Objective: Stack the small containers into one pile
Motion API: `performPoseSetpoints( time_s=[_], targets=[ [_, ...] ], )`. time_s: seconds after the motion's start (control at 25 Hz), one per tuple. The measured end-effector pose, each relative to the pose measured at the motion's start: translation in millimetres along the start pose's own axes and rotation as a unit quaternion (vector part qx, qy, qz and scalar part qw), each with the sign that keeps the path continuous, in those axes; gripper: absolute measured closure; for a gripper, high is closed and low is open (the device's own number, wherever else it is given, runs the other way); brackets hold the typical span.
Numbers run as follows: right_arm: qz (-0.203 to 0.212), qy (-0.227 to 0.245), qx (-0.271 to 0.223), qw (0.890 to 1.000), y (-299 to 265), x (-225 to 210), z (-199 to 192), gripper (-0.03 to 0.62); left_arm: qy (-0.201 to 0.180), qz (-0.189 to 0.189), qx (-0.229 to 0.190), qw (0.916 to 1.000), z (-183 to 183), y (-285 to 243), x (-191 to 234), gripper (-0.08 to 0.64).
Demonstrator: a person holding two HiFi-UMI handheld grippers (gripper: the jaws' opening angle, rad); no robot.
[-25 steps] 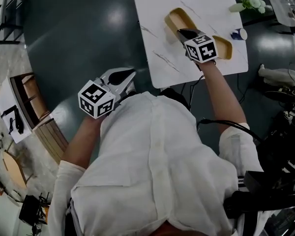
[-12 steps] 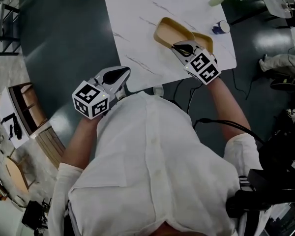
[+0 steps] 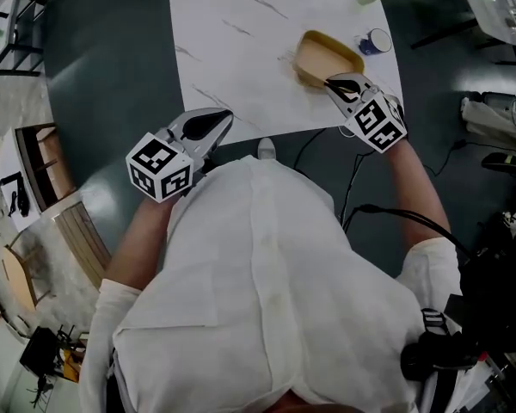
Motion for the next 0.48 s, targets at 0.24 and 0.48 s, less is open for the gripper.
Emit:
performPoseSetpoints(
  time_s=[0.24, 0.48],
  targets=[
    [0.004, 0.056, 0.014, 0.998, 7.4, -14.5, -33.5, 0.58, 0.006, 0.027, -0.004, 0.9996, -5.1, -18.0, -24.0, 0.552],
    [0.019, 0.084, 0.014, 0.996, -2.1, -13.5, -52.4, 0.58, 0.013, 0.052, -0.007, 0.9985, -10.1, -21.7, -45.0, 0.552]
  ],
)
Point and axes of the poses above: the fingertips, and each gripper's own axes: y backward along the fingers, x to its left, z out of its top, the point moved 4 cm from there along y, backward along the fingers, and after that the axes turned 12 degrees about -y, right-handed, at the moved point
